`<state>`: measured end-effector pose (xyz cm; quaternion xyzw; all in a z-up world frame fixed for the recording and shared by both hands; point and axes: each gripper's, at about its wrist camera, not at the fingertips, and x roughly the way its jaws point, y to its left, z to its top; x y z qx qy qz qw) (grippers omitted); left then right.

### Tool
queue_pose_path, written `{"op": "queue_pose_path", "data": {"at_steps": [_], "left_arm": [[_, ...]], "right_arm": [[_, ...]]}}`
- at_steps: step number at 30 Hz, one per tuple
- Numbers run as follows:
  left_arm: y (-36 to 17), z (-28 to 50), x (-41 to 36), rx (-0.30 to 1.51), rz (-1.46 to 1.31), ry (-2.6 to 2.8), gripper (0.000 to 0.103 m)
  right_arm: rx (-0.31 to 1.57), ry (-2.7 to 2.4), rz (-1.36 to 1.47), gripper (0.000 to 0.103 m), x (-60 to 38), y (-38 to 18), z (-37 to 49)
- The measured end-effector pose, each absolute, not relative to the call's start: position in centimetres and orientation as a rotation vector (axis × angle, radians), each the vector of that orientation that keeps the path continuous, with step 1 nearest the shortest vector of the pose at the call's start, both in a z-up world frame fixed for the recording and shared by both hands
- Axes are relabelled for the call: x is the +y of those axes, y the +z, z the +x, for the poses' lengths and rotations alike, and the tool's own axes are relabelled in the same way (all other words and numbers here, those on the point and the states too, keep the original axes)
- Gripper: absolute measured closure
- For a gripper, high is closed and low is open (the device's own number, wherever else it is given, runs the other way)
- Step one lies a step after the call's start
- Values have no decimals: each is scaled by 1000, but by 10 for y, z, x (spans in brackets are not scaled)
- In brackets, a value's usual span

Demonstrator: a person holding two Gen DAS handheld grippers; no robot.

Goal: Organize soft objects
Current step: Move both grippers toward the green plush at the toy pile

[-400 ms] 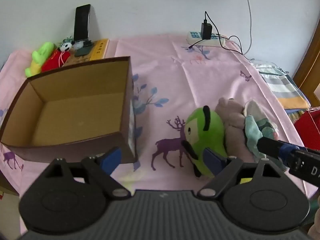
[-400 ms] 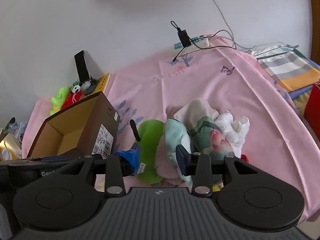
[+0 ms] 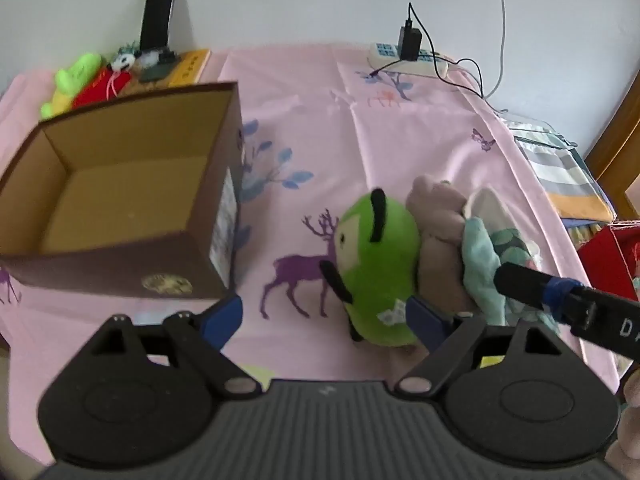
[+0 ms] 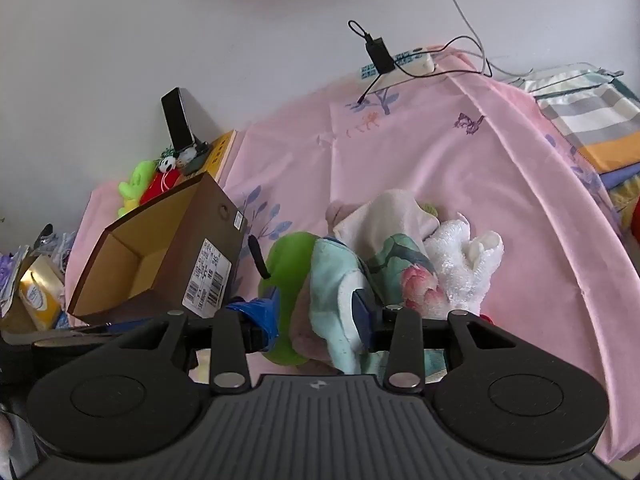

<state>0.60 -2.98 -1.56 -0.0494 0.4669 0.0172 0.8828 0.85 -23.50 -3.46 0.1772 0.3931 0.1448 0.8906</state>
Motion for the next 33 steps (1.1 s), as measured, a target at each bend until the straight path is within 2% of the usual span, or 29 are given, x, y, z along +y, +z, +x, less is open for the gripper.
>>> {"op": "queue_pose_path", "data": {"at_steps": [14,28,33], "left_arm": [[-37,1,-41,1045,-170,75,15],[-38,21,-51,1040,-145,17,15],[-29,24,-58,1026,-94,4,15]], "right_arm": [[855,386,455,81,-269,-61,9],[913,335,435,81,-292,-52,25],[852,355,354,81,-285,-32,21]]}}
